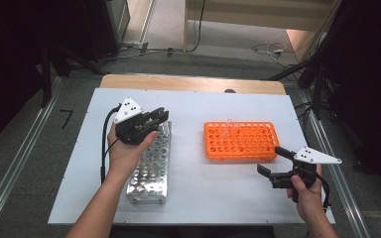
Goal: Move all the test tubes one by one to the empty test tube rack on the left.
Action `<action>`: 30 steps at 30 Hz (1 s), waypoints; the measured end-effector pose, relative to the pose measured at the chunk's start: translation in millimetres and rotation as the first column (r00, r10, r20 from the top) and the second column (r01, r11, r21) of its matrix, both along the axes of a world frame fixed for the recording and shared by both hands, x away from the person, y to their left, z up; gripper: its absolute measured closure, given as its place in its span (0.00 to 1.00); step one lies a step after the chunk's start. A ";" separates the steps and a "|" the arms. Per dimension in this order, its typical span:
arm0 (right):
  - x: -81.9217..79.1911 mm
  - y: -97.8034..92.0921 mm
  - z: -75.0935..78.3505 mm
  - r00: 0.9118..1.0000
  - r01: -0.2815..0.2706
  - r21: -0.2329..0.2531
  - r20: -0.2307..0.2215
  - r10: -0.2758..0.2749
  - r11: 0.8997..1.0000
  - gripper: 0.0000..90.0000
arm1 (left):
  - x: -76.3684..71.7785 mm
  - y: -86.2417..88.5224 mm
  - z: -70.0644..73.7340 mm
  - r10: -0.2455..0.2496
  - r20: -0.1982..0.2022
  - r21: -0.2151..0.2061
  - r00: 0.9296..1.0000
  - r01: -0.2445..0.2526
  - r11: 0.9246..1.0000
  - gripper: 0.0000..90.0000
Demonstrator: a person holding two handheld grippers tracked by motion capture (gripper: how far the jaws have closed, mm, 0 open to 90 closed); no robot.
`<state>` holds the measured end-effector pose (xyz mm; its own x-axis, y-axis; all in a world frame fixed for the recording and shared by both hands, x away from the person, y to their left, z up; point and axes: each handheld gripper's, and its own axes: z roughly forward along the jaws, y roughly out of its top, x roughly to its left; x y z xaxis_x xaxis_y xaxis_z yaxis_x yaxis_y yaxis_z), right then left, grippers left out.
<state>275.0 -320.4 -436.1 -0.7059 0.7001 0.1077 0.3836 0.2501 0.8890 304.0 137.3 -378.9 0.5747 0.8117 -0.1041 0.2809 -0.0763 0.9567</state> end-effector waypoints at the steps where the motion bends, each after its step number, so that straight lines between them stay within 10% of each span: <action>1: 0.0 0.0 0.0 1.000 0.001 -0.001 0.001 -0.001 1.000 0.01 | 2.3 0.2 -1.7 0.005 -0.001 -0.002 1.000 -0.005 1.000 0.85; 30: -0.6 0.2 0.9 1.000 0.003 0.008 -0.001 -0.003 1.000 0.01 | 26.7 -6.3 -33.2 0.094 -0.049 0.072 0.994 -0.091 0.993 0.85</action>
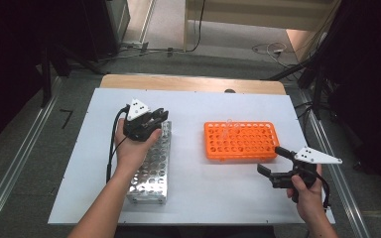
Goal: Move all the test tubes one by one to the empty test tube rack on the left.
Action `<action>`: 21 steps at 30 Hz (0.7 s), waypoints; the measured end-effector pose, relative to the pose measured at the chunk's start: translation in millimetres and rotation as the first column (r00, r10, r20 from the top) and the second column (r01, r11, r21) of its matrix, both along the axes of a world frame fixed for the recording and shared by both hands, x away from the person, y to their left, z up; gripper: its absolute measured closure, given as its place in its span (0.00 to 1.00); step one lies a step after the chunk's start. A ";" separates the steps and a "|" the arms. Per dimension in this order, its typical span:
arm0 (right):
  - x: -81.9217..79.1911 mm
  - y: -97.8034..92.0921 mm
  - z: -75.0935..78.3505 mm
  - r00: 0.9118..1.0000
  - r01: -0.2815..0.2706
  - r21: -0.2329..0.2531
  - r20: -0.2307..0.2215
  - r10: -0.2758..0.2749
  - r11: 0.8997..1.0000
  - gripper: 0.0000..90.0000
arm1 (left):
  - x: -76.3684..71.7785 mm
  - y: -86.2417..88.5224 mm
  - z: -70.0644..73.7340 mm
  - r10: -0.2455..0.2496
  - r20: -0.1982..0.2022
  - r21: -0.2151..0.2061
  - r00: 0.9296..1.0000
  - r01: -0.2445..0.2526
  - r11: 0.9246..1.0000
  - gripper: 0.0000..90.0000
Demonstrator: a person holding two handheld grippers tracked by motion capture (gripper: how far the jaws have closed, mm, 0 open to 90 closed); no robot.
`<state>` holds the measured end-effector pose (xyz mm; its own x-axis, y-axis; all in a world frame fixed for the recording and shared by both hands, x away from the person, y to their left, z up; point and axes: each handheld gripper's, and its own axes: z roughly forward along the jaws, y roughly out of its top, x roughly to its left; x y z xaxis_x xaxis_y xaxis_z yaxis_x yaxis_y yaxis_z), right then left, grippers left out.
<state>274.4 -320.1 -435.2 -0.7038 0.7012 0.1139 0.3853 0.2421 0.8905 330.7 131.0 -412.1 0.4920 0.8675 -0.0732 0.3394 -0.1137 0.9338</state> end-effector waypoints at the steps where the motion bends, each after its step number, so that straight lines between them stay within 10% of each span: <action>1: -0.1 0.1 0.0 1.000 0.000 0.000 0.000 0.000 1.000 0.01 | -0.1 -0.1 -1.1 0.001 -0.001 0.000 1.000 -0.001 1.000 0.85; 21: 0.1 3.3 -1.7 1.000 0.000 -0.012 0.002 0.000 1.000 0.01 | 3.9 -0.5 -14.8 -0.002 -0.115 0.036 0.993 0.006 0.999 0.84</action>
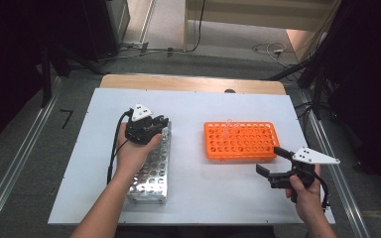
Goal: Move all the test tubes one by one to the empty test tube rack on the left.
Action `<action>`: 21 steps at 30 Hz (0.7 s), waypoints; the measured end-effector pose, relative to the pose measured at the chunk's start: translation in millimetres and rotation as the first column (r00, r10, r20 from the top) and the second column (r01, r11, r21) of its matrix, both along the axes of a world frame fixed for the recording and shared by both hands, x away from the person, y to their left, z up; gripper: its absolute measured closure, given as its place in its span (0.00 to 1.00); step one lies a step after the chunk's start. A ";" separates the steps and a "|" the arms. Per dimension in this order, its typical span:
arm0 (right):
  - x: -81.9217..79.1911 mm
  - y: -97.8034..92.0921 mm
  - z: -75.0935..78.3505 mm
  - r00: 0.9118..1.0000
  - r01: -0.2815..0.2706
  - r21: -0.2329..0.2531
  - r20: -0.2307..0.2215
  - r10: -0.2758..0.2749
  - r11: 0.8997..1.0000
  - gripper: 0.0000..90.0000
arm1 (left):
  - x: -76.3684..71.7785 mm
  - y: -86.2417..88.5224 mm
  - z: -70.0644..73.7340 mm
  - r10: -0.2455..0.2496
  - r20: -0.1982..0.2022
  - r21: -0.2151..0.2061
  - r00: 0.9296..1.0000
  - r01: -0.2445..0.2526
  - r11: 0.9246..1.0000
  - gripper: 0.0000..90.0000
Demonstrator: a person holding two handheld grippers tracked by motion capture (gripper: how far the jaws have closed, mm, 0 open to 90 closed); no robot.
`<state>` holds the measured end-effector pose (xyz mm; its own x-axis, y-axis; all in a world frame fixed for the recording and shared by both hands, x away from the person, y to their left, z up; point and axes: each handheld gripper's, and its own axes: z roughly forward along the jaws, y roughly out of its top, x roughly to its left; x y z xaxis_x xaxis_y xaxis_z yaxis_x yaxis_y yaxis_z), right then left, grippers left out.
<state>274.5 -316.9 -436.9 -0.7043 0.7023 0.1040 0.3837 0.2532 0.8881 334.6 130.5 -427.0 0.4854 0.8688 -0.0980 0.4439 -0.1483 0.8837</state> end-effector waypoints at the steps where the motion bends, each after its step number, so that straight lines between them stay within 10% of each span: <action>1: -0.1 0.2 0.0 1.000 0.000 0.001 -0.002 0.000 1.000 0.01 | 0.4 0.4 -0.4 -0.004 -0.008 0.002 1.000 0.004 1.000 0.84; 21: -0.8 2.5 0.1 1.000 -0.002 0.002 -0.006 0.002 1.000 0.01 | 1.7 -0.5 -2.9 -0.027 -0.073 0.007 0.997 0.027 1.000 0.75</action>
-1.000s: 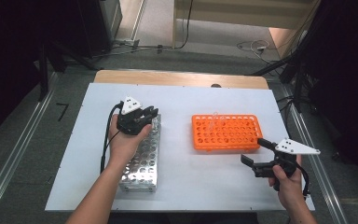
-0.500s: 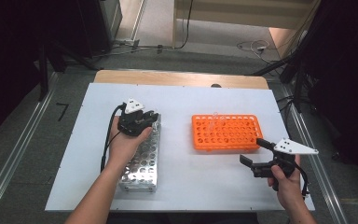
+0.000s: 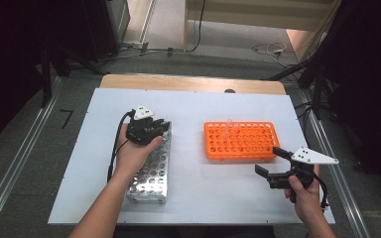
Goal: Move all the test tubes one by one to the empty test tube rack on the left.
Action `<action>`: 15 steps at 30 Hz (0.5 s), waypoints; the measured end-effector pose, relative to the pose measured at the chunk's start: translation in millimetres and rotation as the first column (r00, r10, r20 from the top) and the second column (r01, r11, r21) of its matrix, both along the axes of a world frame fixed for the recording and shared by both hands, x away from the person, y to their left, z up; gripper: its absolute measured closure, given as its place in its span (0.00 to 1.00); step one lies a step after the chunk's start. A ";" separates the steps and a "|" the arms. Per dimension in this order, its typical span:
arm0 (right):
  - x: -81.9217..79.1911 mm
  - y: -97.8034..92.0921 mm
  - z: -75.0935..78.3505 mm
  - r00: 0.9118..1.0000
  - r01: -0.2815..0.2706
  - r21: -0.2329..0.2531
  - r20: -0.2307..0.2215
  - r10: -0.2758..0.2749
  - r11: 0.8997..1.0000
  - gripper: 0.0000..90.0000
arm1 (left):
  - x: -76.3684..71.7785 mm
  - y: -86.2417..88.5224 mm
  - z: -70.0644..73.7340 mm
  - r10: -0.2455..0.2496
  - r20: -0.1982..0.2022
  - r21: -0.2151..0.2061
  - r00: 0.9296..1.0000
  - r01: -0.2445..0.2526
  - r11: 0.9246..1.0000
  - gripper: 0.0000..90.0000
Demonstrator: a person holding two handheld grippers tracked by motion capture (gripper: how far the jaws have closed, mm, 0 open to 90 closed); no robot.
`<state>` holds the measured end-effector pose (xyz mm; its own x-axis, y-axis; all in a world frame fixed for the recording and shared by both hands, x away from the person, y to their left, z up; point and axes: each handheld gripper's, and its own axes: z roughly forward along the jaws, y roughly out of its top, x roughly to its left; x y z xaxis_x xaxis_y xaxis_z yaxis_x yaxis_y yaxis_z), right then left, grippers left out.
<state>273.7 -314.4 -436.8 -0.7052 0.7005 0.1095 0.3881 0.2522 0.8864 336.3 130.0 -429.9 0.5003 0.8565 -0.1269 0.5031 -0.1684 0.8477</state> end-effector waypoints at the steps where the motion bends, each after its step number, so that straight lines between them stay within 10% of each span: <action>1: 0.1 0.0 0.0 1.000 0.001 0.001 0.000 -0.001 1.000 0.01 | -0.5 0.5 0.6 -0.002 0.001 -0.007 1.000 0.002 1.000 0.73; 15: 1.6 1.1 3.2 1.000 0.009 0.004 0.005 -0.009 1.000 0.01 | -25.7 8.8 9.0 -0.014 0.050 -0.098 0.999 0.019 0.995 0.40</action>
<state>275.4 -313.3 -433.6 -0.6993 0.7066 0.1083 0.3856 0.2453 0.8895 310.6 138.7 -420.9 0.5222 0.8325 -0.1851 0.4579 -0.0906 0.8844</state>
